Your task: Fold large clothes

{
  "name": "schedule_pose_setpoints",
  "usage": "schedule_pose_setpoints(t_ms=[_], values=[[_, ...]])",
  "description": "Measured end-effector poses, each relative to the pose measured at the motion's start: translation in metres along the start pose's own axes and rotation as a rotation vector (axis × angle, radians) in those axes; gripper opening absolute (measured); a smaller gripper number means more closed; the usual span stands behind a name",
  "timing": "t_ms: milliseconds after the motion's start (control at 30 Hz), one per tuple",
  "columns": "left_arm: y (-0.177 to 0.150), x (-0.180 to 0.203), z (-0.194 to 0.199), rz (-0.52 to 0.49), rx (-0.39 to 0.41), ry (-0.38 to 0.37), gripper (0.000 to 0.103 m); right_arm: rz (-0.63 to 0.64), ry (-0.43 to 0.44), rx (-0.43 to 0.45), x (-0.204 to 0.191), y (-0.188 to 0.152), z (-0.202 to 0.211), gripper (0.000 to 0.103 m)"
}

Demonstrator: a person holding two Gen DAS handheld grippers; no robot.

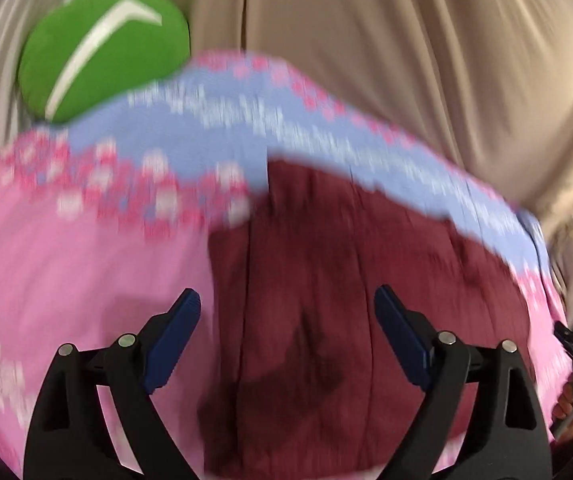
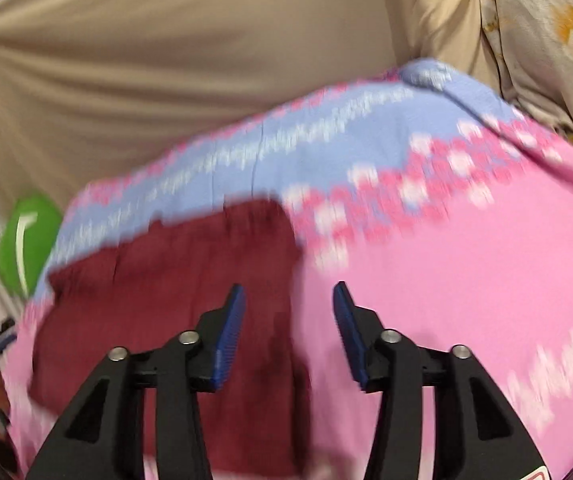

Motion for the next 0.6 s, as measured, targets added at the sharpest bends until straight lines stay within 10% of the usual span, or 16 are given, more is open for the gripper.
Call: schedule_pose_setpoints(t_ms=[167, 267, 333, 400, 600], values=[[-0.061, -0.016, -0.006, 0.083, -0.135, -0.001, 0.084, 0.004, 0.061, -0.126, 0.004, -0.062, 0.004, 0.056], [-0.075, -0.019, -0.011, 0.119, -0.16, -0.01, 0.054, 0.005, 0.118, -0.198, -0.008, -0.076, -0.011, 0.058], [-0.076, -0.017, -0.008, 0.112, -0.153, -0.006, 0.015, 0.027, 0.097, -0.205, -0.017, -0.079, -0.017, 0.031], [-0.074, -0.013, 0.008, 0.111, -0.133, -0.032, 0.006, 0.058, 0.1, -0.172, -0.024, -0.076, -0.006, 0.009], [-0.095, -0.015, 0.032, 0.08, -0.187, 0.004, 0.003, 0.025, 0.156, -0.123, -0.007, -0.081, 0.042, 0.004]])
Point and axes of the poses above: each gripper's, at about its wrist camera, not at the fingertips, and z roughly against the way its jaws point, x to its right, y to its top, the point moved 3 cm from there along -z, roughly the way its jaws point, and after that the axes turned 3 degrees about -y, right-handed, at the moved point
